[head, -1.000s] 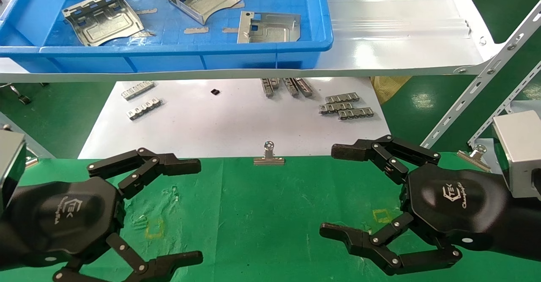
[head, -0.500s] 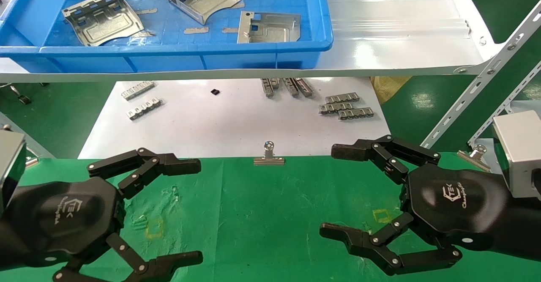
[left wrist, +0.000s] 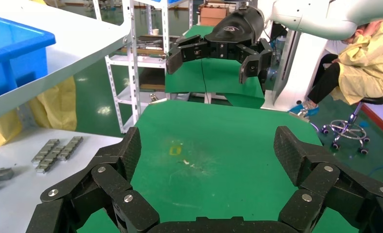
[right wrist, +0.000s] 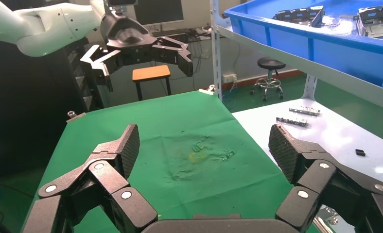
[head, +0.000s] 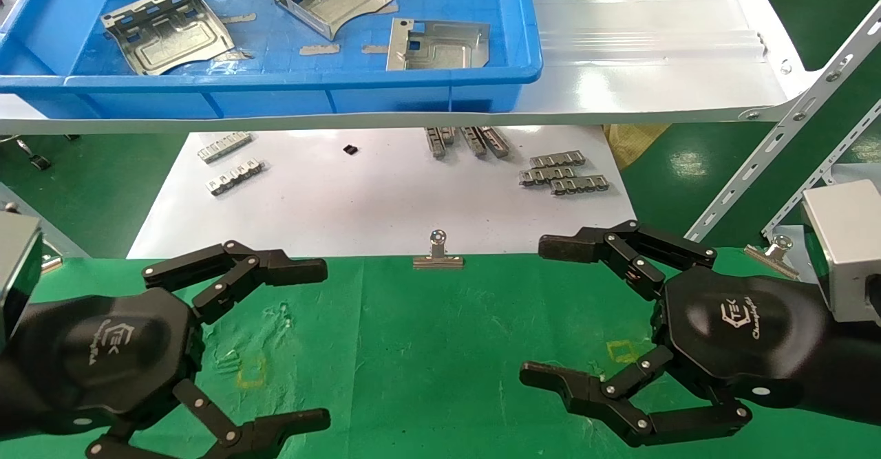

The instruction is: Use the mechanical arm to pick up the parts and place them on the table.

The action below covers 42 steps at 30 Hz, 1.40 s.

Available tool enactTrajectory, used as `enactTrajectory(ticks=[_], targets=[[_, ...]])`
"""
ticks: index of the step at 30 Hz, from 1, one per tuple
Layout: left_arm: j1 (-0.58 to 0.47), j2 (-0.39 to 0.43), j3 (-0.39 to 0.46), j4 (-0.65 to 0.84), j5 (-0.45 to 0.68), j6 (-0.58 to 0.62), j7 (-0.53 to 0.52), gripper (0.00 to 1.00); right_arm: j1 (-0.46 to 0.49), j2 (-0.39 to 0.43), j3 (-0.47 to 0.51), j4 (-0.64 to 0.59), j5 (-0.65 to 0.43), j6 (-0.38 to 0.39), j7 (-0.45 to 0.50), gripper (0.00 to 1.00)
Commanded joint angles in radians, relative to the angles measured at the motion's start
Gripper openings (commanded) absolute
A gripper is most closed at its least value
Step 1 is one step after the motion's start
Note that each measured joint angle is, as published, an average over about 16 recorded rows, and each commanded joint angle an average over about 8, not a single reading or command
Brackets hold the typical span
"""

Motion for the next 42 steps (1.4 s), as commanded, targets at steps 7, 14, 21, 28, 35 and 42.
enactTrajectory(ticks=[7,14,21,28,35,42], targets=[[0.000,0.000,0.000,0.000,0.000,0.000,0.000,1.00,0.000,0.000,0.000,0.000,0.000,0.000,0.000,0.00],[0.000,0.000,0.000,0.000,0.000,0.000,0.000,1.00,0.000,0.000,0.000,0.000,0.000,0.000,0.000,0.00],[0.000,0.000,0.000,0.000,0.000,0.000,0.000,1.00,0.000,0.000,0.000,0.000,0.000,0.000,0.000,0.00],[-0.004,0.000,-0.002,-0.001,-0.001,-0.002,0.000,1.00,0.000,0.000,0.000,0.000,0.000,0.000,0.000,0.00],[-0.159,0.037,0.007,0.037,0.041,-0.038,-0.042,1.00,0.000,0.000,0.000,0.000,0.000,0.000,0.000,0.00],[-0.481,0.182,0.084,0.277,0.218,-0.095,-0.061,1.00,0.000,0.000,0.000,0.000,0.000,0.000,0.000,0.00]])
